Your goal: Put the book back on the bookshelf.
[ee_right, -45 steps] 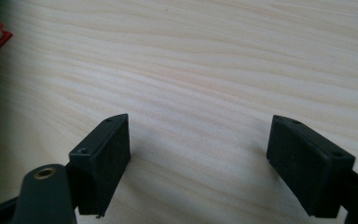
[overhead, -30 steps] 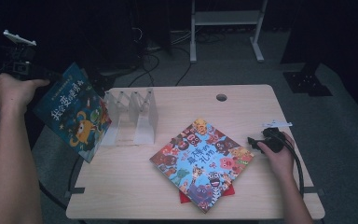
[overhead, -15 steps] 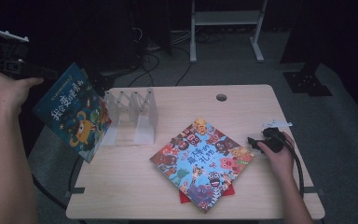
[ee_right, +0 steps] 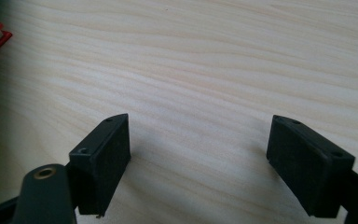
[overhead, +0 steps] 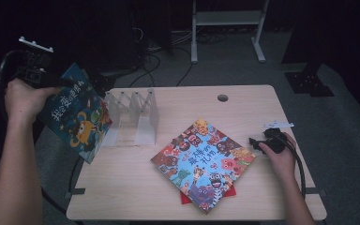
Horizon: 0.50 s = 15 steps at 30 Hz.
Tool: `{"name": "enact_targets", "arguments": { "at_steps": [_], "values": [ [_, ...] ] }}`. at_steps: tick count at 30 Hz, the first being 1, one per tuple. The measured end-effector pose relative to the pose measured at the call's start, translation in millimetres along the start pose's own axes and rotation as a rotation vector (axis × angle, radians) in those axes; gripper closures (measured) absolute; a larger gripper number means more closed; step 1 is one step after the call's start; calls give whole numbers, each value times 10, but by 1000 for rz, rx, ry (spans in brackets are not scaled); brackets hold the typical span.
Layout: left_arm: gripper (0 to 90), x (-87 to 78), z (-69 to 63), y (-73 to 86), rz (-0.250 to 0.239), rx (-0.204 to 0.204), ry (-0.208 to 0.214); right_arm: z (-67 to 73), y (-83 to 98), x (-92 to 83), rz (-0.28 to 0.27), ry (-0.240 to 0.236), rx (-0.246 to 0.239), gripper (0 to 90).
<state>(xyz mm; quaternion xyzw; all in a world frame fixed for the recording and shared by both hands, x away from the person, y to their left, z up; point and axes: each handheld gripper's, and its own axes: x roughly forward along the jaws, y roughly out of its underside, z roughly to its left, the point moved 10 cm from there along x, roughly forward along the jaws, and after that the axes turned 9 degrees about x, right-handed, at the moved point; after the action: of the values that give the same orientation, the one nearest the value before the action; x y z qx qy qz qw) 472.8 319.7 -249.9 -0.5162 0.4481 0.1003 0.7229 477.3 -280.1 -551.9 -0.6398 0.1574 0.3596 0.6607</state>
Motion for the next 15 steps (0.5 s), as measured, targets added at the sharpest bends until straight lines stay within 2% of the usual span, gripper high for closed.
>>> {"name": "enact_targets", "arguments": {
  "at_steps": [2, 3, 4, 8, 9, 10, 11, 15],
  "values": [
    [900, 33, -78, 11, 0, 15, 17, 0, 0, 0, 0, 0, 0, 203],
    [900, 72, -158, 29, 4, 30, 28, 0, 0, 0, 0, 0, 0, 203],
    [900, 72, -158, 29, 4, 30, 28, 0, 0, 0, 0, 0, 0, 203],
    [900, 156, -301, 75, 9, 60, 49, 0, 0, 0, 0, 0, 0, 203],
    [899, 201, -374, 102, 8, 79, 64, 0, 0, 0, 0, 0, 0, 203],
    [899, 201, -374, 102, 8, 79, 64, 0, 0, 0, 0, 0, 0, 203],
    [899, 247, -446, 134, 11, 89, 79, 0, 0, 0, 0, 0, 0, 203],
    [899, 331, -548, 198, 20, 104, 102, 0, 0, 0, 0, 0, 0, 203]
  ]
}}
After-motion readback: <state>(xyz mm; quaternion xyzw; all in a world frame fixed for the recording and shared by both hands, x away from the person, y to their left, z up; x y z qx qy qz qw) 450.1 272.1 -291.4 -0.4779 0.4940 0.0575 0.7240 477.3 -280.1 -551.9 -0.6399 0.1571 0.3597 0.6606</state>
